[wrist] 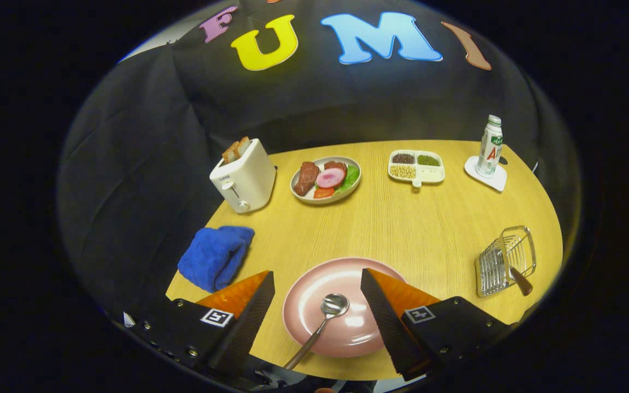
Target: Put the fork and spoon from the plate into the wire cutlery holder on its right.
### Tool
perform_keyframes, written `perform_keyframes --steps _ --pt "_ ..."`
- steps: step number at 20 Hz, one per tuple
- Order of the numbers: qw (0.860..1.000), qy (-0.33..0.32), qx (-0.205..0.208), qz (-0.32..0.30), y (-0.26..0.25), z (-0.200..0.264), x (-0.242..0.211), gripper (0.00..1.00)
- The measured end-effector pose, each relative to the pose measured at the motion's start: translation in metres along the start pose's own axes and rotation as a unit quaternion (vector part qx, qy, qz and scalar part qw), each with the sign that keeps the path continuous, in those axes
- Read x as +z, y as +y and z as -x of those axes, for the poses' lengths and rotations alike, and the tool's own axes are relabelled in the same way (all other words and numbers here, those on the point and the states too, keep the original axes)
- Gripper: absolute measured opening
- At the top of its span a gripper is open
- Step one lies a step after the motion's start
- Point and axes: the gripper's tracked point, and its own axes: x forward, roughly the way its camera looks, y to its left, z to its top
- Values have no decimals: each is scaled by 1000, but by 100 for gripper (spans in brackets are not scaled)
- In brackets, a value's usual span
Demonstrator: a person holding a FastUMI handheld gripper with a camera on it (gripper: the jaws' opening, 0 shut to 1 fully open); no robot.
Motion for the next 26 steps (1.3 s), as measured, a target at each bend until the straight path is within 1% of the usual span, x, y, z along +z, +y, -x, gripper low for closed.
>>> perform_keyframes --steps 1,8,12,14,15,16,18,19,22,24,26 --pt "1000 11 -1 -1 8 4 -11 98" --pt "996 94 4 -6 9 -26 -68 98" --pt "991 132 -13 -23 2 -35 -90 98" --pt "988 149 -20 -22 -1 -39 -99 97" --pt "987 156 -22 -17 -1 -40 -103 94" --pt "986 163 -25 -10 -1 -41 -109 85" --pt "984 174 -23 -5 2 -42 -117 83" --pt "983 180 -19 -7 5 -44 -121 78" --pt "981 191 -22 -3 4 -51 -130 79" --pt "981 195 -21 -5 5 -49 -129 54" --pt "980 200 -21 0 2 -50 -129 54"
